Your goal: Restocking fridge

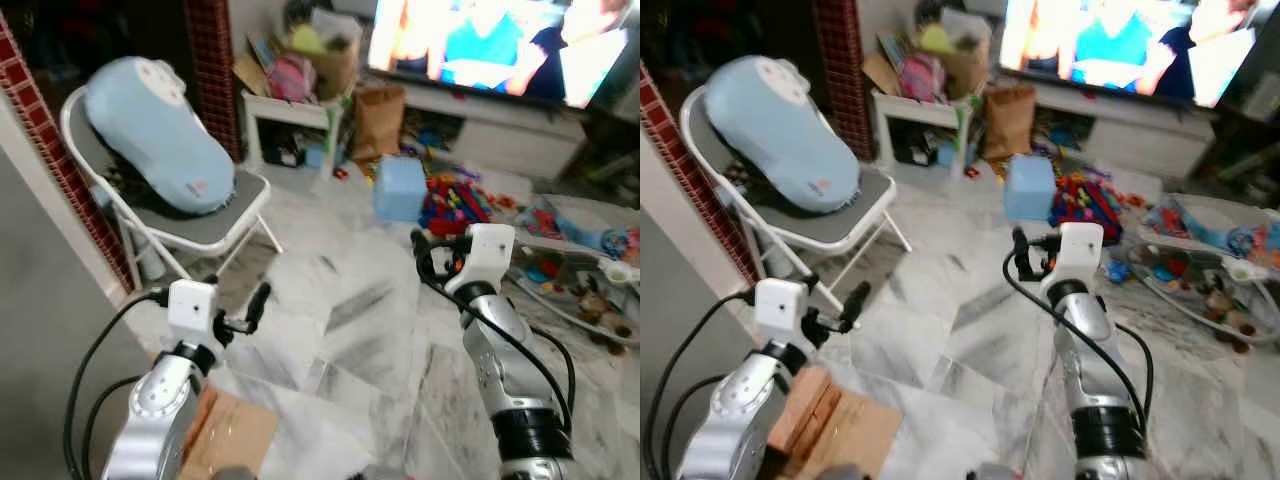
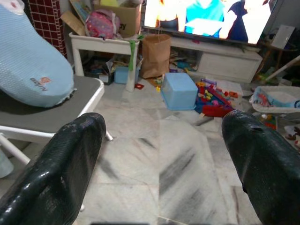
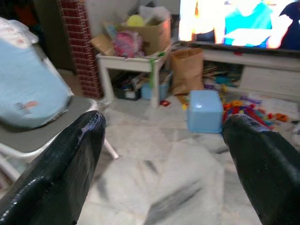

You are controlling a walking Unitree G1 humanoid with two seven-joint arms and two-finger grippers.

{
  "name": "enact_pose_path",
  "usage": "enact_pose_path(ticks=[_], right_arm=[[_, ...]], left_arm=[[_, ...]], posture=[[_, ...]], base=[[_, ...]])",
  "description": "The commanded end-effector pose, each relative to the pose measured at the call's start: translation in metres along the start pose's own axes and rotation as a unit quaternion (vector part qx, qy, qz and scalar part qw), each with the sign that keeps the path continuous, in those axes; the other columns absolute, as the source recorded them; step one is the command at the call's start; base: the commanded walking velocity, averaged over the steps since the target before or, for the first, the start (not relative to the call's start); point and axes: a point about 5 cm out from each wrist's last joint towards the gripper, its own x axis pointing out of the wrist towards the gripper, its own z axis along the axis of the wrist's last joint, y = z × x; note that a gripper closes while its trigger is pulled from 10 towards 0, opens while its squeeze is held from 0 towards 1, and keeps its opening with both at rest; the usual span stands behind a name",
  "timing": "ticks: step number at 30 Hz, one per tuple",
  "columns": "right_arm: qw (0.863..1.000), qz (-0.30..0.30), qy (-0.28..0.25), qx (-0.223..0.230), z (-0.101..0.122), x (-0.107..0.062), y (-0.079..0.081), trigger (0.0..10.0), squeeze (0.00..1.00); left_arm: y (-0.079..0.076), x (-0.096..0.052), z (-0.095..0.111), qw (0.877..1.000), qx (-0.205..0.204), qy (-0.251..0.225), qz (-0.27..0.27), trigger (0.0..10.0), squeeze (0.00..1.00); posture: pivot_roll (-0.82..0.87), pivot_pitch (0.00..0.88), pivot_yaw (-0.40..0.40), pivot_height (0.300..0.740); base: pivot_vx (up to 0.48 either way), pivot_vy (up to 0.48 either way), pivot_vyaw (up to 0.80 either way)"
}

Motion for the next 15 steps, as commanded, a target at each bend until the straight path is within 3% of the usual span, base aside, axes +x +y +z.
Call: enact_pose_path(ticks=[1,15], right_arm=[[1.0,-0.025,-0.01,-0.015,0.0065,-0.0024,-0.0129,10.0,0.0],[0.999,-0.047,-0.014,-0.023,0.0084,-0.0045,-0.0193,10.0,0.0]], left_arm=[[-0.0093,0.0037,0.0032,1.0,-0.016,-0.012,-0.018,10.0,0.0],[-0.0134,0.0056,0.0029,0.999,0.014,-0.018,-0.026,10.0,0.0]], posture=[[0.03,0.022,-0.057,0.74],[0.02,0.023,-0.059,0.74]], base=[[0.0,0.0,-0.8],[0.0,0.0,-0.8]])
